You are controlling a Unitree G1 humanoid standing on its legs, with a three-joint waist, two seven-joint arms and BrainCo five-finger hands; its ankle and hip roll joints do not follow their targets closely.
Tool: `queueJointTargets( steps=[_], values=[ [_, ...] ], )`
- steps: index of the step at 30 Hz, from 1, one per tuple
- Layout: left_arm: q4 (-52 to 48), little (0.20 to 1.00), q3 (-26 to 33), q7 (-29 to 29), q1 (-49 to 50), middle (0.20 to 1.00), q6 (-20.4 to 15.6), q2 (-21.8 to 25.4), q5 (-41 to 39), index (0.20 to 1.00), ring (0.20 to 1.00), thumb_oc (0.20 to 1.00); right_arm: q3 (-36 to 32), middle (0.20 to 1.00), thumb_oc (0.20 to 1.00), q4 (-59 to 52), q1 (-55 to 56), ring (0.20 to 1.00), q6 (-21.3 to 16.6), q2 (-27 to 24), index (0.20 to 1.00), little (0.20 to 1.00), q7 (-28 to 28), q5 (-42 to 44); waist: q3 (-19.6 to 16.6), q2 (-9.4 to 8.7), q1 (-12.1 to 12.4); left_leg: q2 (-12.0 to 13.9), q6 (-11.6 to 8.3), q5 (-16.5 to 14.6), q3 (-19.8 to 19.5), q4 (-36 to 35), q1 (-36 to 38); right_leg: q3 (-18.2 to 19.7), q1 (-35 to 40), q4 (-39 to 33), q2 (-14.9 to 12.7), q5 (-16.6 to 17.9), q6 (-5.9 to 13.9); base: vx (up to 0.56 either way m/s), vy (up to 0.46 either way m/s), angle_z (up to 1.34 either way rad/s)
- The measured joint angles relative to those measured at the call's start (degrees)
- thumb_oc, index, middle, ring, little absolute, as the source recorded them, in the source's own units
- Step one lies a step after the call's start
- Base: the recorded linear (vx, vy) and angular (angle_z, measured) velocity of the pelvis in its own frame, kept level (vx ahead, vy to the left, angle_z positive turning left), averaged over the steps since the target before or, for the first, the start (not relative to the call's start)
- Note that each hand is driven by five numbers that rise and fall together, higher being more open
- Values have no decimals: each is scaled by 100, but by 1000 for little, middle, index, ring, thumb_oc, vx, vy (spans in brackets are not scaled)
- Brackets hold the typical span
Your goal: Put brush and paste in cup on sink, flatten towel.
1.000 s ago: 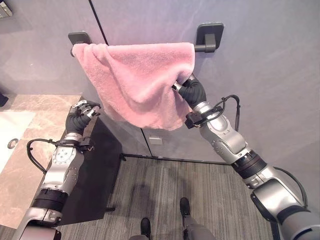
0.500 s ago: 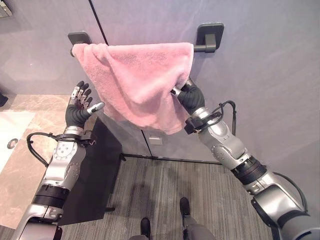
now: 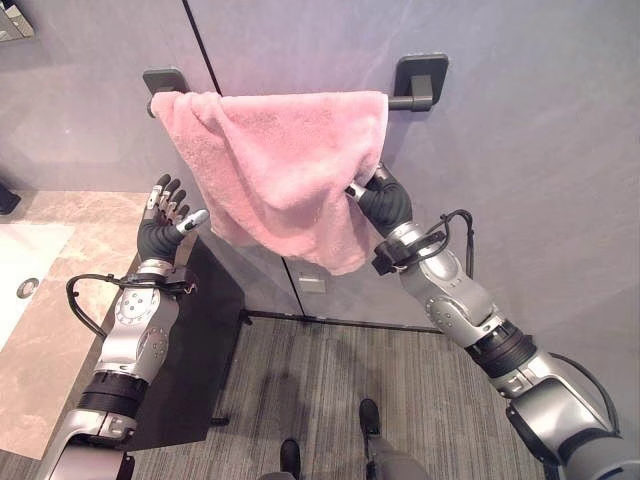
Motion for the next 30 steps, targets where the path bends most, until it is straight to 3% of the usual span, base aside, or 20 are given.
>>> queueJointTargets(
  steps=[4, 7, 8, 12, 17, 18, 20, 22, 26, 30],
  values=[
    [258, 831, -12, -36, -80, 831, -1, -116, -441, 831, 831, 831, 1, 200, 200, 0, 3, 200, 0, -11, 200, 200, 41, 3, 0, 0, -92, 3, 1, 1, -58, 0, -19, -25, -2, 0, -2, -1, -1, -10, -2, 3],
    [552, 837, -150, -58, -240, 837, 11, -209, -698, 837, 837, 837, 1, 200, 200, -2, 2, 200, -7, -13, 200, 200, 53, 4, 2, -4, -151, 2, 0, 2, -60, 1, -75, -29, -38, -1, -4, -1, 0, 0, 0, 0],
    [620, 793, -176, -84, -318, 793, 12, -220, -836, 793, 793, 793, 4, 200, 200, -1, 4, 200, -10, -17, 200, 200, 52, 5, 2, -5, -169, 5, -1, 2, -60, 1, -99, -29, -74, 0, -1, -1, 0, 0, 0, 0],
    [893, 749, -331, -126, -602, 749, 11, -222, -883, 749, 749, 749, 5, 200, 200, -1, 4, 200, -22, -41, 200, 200, 50, 5, 8, -14, -228, 4, -1, 2, -45, 2, -167, -24, -151, -1, -1, -5, 1, 0, 0, 0],
    [1143, 752, -429, -123, -896, 752, 27, -224, -1022, 752, 752, 752, 57, 200, 200, -3, 3, 200, -28, -48, 200, 200, 45, 5, 43, -67, -300, 4, 0, -1, 80, 2, -224, 22, -248, -1, 10, -2, 6, -2, 8, -7],
    [1144, 708, -454, -121, -935, 708, 27, -224, -1040, 708, 708, 708, 57, 200, 200, -3, 2, 200, -29, -48, 200, 200, 43, 5, 45, -70, -310, 4, 0, -6, 84, 2, -229, 25, -254, -1, 11, -9, 12, 0, 0, 0],
    [1193, 696, -602, -122, -1074, 696, 27, -223, -1039, 696, 696, 696, 75, 200, 200, -3, -5, 200, -39, -37, 200, 200, 37, 5, 50, -79, -350, 0, 0, -12, 86, 2, -276, 35, -301, -1, 8, -17, 22, 0, 0, 0],
    [1199, 608, -617, -119, -1155, 608, 27, -223, -1040, 608, 608, 608, 153, 200, 200, -3, -21, 200, -44, -35, 200, 200, 28, 5, 75, -114, -382, -8, 1, -12, 117, 2, -320, 73, -362, -1, 9, -3, 24, 11, 5, -6],
    [1288, 592, -650, -121, -1275, 592, 28, -224, -1039, 592, 592, 592, 200, 200, 200, -3, -22, 200, -61, -44, 200, 200, 19, 5, 78, -118, -433, -17, 3, -15, 177, 3, -392, 141, -462, -1, 14, 10, 25, 20, 6, -9],
    [1330, 388, -843, -123, -1424, 388, 29, -223, -1030, 388, 388, 388, 232, 200, 200, -2, -18, 200, -68, -42, 200, 200, 7, 4, 86, -127, -442, -20, 3, -15, 238, 2, -389, 171, -480, -1, 17, 18, 25, 16, 3, -4]
  ],
)
